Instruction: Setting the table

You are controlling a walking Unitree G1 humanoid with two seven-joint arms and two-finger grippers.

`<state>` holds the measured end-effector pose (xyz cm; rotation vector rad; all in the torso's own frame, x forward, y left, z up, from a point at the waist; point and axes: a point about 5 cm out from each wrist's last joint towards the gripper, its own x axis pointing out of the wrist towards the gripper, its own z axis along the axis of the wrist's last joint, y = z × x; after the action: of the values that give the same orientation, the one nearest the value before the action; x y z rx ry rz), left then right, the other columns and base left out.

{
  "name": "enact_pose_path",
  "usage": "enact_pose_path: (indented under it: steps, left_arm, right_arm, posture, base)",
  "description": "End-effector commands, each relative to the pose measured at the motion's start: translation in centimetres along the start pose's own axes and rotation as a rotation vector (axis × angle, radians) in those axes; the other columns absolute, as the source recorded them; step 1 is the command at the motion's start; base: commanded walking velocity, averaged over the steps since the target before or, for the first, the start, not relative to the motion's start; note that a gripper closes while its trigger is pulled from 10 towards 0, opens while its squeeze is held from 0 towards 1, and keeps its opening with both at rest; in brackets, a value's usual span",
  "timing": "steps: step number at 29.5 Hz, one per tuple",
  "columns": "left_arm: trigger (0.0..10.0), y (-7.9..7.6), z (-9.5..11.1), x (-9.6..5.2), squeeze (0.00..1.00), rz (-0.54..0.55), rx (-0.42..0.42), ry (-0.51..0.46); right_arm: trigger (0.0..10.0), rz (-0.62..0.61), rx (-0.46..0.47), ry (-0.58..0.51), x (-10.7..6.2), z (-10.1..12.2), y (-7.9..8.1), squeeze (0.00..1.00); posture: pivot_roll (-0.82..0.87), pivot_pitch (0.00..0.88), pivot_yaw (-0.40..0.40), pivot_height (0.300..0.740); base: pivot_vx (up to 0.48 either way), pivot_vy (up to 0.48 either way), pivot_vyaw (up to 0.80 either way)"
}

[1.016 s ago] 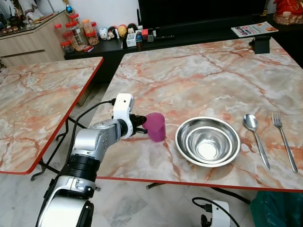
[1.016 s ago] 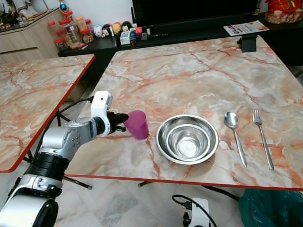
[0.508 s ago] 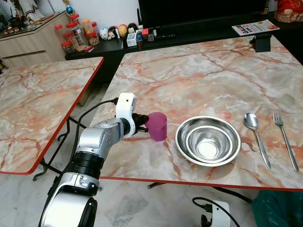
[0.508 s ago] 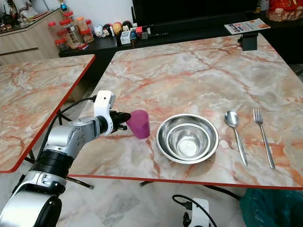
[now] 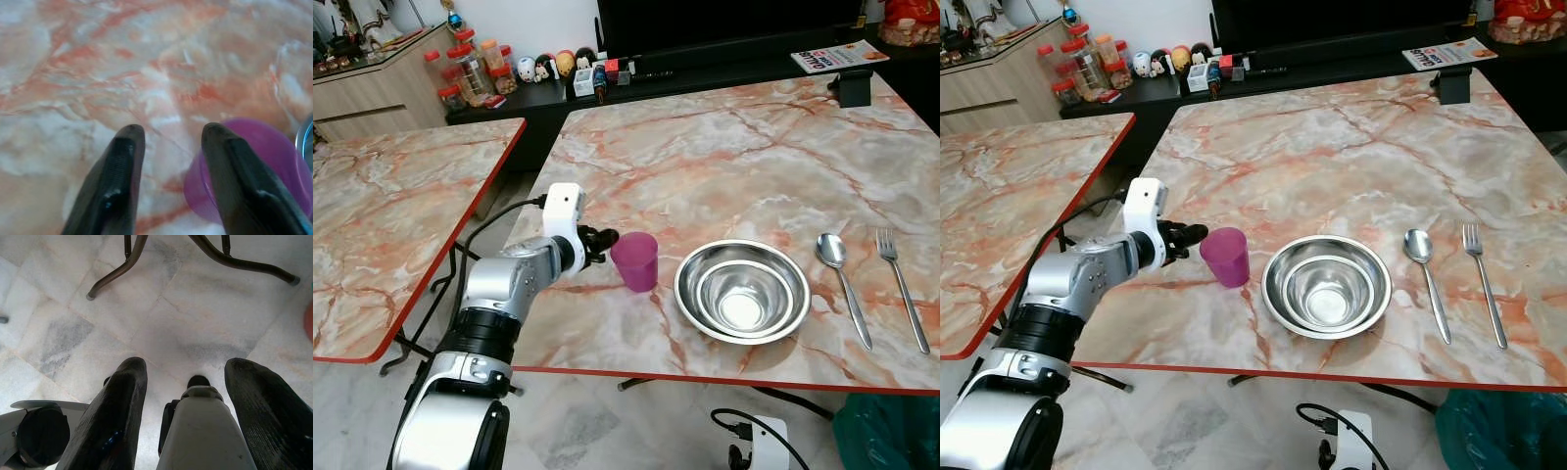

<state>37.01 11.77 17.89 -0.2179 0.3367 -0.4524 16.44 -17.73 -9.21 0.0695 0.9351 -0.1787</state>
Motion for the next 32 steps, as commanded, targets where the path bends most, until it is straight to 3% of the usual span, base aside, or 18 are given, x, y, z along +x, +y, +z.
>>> enact_pose_path:
  steps: [1,2,3,7,8,9,14,15,16,17,18,21,23,24,27,28,31,32]
  left_arm:
    - [10.0,1.3,2.9,-1.4,0.00,0.047,0.004,-0.140]
    - [10.0,1.7,3.5,-1.7,0.00,0.058,-0.004,-0.181]
    - [10.0,2.8,4.9,-3.0,0.00,0.091,-0.043,-0.316]
    - [10.0,3.2,5.4,-3.4,0.00,0.104,-0.058,-0.362]
    - [10.0,5.7,5.8,-5.2,0.00,0.231,-0.069,-0.442]
    - [10.0,10.2,6.1,-9.1,0.00,0.505,-0.008,-0.548]
    - [10.0,14.2,5.0,-13.9,0.00,0.833,0.193,-0.533]
    - [10.0,15.8,3.8,-15.9,0.00,0.977,0.262,-0.480]
    - [10.0,15.8,3.8,-15.9,0.00,0.977,0.262,-0.480]
    - [10.0,18.0,1.7,-18.3,0.00,1.149,0.254,-0.408]
    - [10.0,18.9,0.6,-19.3,0.00,1.213,0.243,-0.370]
    - [10.0,20.1,-1.2,-20.8,0.00,1.289,0.233,-0.311]
    - [10.0,21.1,-4.5,-21.9,0.00,1.338,0.252,-0.170]
    - [10.0,21.6,-7.8,-22.5,0.00,1.345,0.270,-0.028]
    - [10.0,21.6,-10.4,-22.6,0.00,1.335,0.283,0.085]
    - [10.0,21.2,-14.5,-22.1,0.00,1.239,0.227,0.232]
    - [10.0,19.3,-19.3,-20.6,0.00,1.050,0.192,0.392]
    - [10.0,17.4,-22.3,-19.3,0.00,0.907,0.137,0.484]
  right_arm:
    - [10.0,0.010,0.011,0.006,0.0,-0.2,0.6,0.00]
    - [10.0,0.010,0.012,0.006,0.0,-0.2,0.6,0.00]
    - [10.0,0.010,0.010,0.007,0.0,-0.2,0.6,0.00]
    - [10.0,0.011,0.010,0.007,0.0,-0.2,0.6,0.00]
    - [10.0,0.012,0.006,0.007,0.0,-0.1,0.5,0.00]
    - [10.0,0.015,-0.001,0.005,0.0,0.0,0.5,0.00]
    - [10.0,0.017,-0.011,0.001,0.0,0.1,0.5,0.00]
    - [10.0,0.018,-0.015,0.000,0.1,0.2,0.4,0.00]
    - [10.0,0.018,-0.015,0.000,0.1,0.2,0.4,0.00]
    - [10.0,0.018,-0.018,-0.001,0.1,0.3,0.5,0.00]
    - [10.0,0.019,-0.020,-0.002,0.1,0.3,0.5,0.00]
    - [10.0,0.020,-0.021,-0.002,0.1,0.3,0.5,0.00]
    - [10.0,0.021,-0.023,-0.002,0.1,0.3,0.5,0.00]
    - [10.0,0.020,-0.023,-0.002,0.1,0.3,0.5,0.00]
    - [10.0,0.018,-0.025,-0.001,0.1,0.3,0.4,0.00]
    - [10.0,0.017,-0.024,0.000,0.1,0.3,0.4,0.00]
    - [10.0,0.012,-0.024,0.001,0.1,0.3,0.3,0.00]
    - [10.0,0.009,-0.026,0.002,0.1,0.4,0.1,0.00]
  posture:
    - [-0.04,0.004,0.194,0.719]
    - [-0.04,0.004,0.194,0.719]
    - [-0.04,0.004,0.192,0.719]
    - [-0.04,0.003,0.191,0.719]
    - [-0.02,0.004,0.181,0.719]
    - [-0.02,0.005,0.177,0.719]
    - [0.00,0.004,0.168,0.719]
    - [0.00,0.005,0.166,0.719]
    - [0.00,0.005,0.166,0.719]
    - [0.00,0.006,0.163,0.719]
    - [0.00,0.007,0.163,0.719]
    - [0.01,0.006,0.161,0.719]
    - [0.01,0.007,0.161,0.719]
    - [0.01,0.007,0.161,0.719]
    - [0.01,0.007,0.162,0.719]
    - [0.01,0.005,0.161,0.719]
    - [0.00,0.001,0.160,0.719]
    - [-0.01,0.000,0.154,0.719]
  base:
    - [0.000,0.000,0.00]
    - [0.000,0.000,0.00]
    - [0.000,0.000,0.00]
    - [0.000,0.000,0.00]
    - [0.000,0.000,0.00]
    - [0.000,0.000,0.00]
    - [0.000,0.000,0.00]
    - [0.000,0.000,0.00]
    - [0.000,0.000,0.00]
    - [0.000,0.000,0.00]
    - [0.000,0.000,0.00]
    - [0.000,0.000,0.00]
    - [0.000,0.000,0.00]
    - [0.000,0.000,0.00]
    - [0.000,0.000,0.00]
    - [0.000,0.000,0.00]
    - [0.000,0.000,0.00]
    - [0.000,0.000,0.00]
